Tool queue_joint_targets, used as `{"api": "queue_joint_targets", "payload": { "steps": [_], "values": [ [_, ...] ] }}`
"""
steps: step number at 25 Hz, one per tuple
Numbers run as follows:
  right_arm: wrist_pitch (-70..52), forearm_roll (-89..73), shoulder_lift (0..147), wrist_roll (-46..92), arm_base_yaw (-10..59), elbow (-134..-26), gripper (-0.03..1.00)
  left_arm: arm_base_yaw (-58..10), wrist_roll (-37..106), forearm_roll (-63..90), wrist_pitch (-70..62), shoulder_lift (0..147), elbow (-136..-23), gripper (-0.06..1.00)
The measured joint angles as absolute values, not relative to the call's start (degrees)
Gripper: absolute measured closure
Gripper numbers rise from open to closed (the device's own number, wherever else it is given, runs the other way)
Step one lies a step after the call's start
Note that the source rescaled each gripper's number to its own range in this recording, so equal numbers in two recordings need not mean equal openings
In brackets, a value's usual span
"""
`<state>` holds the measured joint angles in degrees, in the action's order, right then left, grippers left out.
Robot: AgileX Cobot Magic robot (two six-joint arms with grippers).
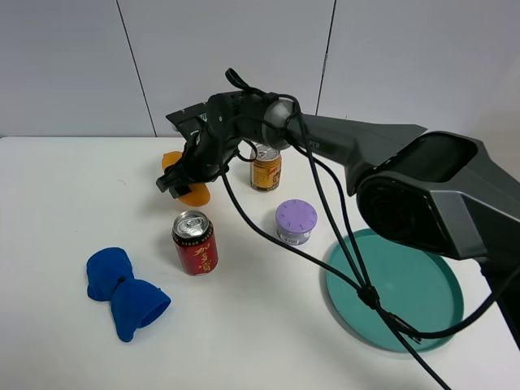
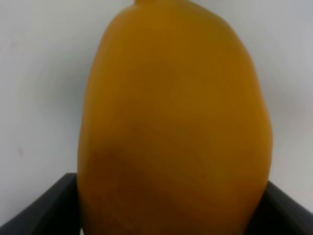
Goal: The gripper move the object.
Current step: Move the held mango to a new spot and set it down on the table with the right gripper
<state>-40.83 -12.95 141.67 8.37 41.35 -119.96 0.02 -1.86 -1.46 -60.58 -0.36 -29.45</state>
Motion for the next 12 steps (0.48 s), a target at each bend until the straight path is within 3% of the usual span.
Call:
{"api": "queue_joint_targets", "payload": {
  "steps": [12],
  "values": [
    [-39.9,-11.5,145.3,8.4,41.3,-120.0,0.97,0.0,-1.9,-1.5,-60.6,-0.4,-29.4,-0.06]
  ]
}}
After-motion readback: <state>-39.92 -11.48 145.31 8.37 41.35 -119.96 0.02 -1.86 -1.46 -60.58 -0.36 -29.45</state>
